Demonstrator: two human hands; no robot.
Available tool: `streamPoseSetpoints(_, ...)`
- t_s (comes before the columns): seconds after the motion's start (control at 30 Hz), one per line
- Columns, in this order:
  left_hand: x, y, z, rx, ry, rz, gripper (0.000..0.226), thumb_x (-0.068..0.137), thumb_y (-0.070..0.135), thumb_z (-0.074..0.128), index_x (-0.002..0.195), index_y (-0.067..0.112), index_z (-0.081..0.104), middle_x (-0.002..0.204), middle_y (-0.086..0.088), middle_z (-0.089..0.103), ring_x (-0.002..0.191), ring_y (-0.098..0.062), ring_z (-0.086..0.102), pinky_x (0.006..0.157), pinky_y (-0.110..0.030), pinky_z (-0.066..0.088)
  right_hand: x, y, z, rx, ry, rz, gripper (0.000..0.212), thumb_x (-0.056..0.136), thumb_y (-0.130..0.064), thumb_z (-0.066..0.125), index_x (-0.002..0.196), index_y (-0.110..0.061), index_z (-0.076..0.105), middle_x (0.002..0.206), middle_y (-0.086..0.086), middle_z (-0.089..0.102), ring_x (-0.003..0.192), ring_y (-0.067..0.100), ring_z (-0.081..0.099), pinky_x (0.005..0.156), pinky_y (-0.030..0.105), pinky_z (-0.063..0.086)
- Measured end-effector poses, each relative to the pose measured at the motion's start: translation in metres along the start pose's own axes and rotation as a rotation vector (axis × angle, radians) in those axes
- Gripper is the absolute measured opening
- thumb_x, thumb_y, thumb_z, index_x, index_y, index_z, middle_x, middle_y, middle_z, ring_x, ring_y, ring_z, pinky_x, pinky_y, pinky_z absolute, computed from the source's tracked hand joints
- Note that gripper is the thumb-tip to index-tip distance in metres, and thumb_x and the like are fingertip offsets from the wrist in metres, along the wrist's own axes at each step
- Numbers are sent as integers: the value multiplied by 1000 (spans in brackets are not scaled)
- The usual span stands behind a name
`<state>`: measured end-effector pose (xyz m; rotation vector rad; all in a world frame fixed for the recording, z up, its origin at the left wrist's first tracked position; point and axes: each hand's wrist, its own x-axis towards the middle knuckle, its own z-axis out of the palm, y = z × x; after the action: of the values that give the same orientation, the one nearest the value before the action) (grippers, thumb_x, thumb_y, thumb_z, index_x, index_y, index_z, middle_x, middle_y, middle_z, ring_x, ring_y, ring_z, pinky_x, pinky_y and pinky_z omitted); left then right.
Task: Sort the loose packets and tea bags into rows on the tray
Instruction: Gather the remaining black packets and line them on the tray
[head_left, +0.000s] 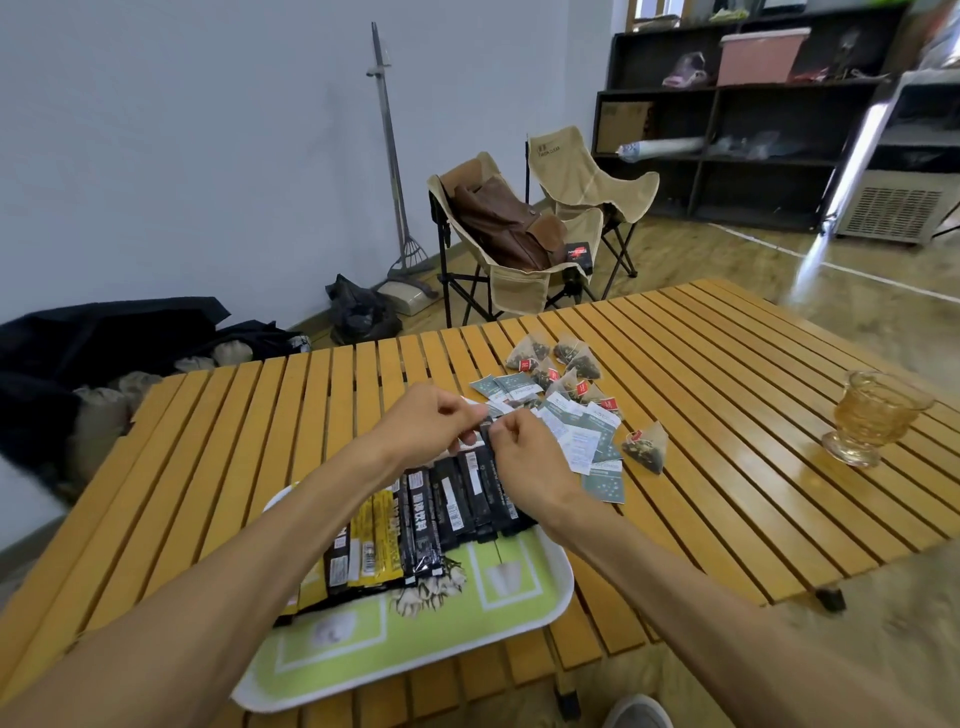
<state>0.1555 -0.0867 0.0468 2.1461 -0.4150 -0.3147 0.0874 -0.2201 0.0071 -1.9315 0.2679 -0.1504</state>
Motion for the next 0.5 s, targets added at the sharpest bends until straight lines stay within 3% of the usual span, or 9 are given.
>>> streamPoseSetpoints(0.17, -2, -17, -12, -2, 46, -86, 22, 96, 20, 62, 79, 13, 73, 71, 2, 67, 64, -6, 59, 63, -19, 47, -1, 4, 4, -47, -104, -9, 24, 106, -32, 42, 88, -16, 47, 82, 8, 56, 72, 23, 52, 66, 39, 44)
streamPoseSetpoints(0.3, 6, -40, -22, 60, -1, -248, 21, 98, 8, 55, 82, 5, 69, 81, -3, 64, 64, -7, 56, 56, -16, 46, 4, 13, -4, -157, -30, 5, 31, 106, -27, 41, 76, -18, 40, 75, 2, 49, 67, 17, 44, 59, 34, 36)
streamPoseSetpoints(0.4, 15, -57, -16, 220, -20, -278, 22, 100, 10, 53, 83, 10, 67, 83, -2, 63, 65, -10, 54, 63, -25, 47, 10, 21, -12, -193, -3, 62, 28, 106, -24, 38, 82, -13, 48, 82, 6, 54, 72, 20, 48, 62, 34, 38)
streamPoseSetpoints(0.5, 24, -69, -7, 356, 45, -205, 20, 99, 13, 56, 86, 8, 70, 86, 1, 67, 78, -14, 64, 76, -34, 57, 14, 28, -19, -221, -15, 110, 27, 103, -14, 36, 99, -2, 60, 92, 15, 64, 79, 25, 55, 67, 35, 43)
